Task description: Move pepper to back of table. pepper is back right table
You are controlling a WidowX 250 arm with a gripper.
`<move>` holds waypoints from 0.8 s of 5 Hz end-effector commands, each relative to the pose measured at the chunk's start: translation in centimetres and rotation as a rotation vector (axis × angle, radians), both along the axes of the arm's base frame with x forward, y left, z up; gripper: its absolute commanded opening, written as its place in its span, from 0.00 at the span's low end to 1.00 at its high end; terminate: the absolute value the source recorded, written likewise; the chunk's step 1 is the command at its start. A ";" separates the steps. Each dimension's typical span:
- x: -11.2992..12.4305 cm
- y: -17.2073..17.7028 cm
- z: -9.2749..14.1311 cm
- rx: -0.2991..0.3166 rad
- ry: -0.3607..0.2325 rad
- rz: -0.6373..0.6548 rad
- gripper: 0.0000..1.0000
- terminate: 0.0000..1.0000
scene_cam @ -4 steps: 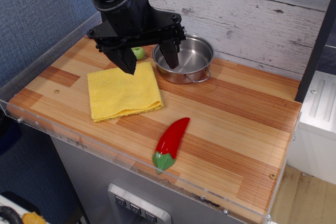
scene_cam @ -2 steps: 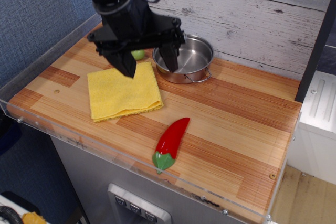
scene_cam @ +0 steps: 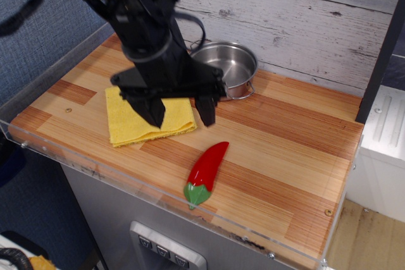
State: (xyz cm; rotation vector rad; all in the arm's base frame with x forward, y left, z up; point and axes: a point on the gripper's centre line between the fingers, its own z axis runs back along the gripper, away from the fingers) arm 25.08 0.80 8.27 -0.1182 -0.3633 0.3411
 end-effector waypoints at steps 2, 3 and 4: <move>-0.8 -2.2 -4.5 0.070 0.078 -0.029 1.00 0.00; -0.1 -2.5 -5.6 0.046 0.106 0.001 1.00 0.00; 0.8 -2.7 -6.7 0.050 0.121 0.007 1.00 0.00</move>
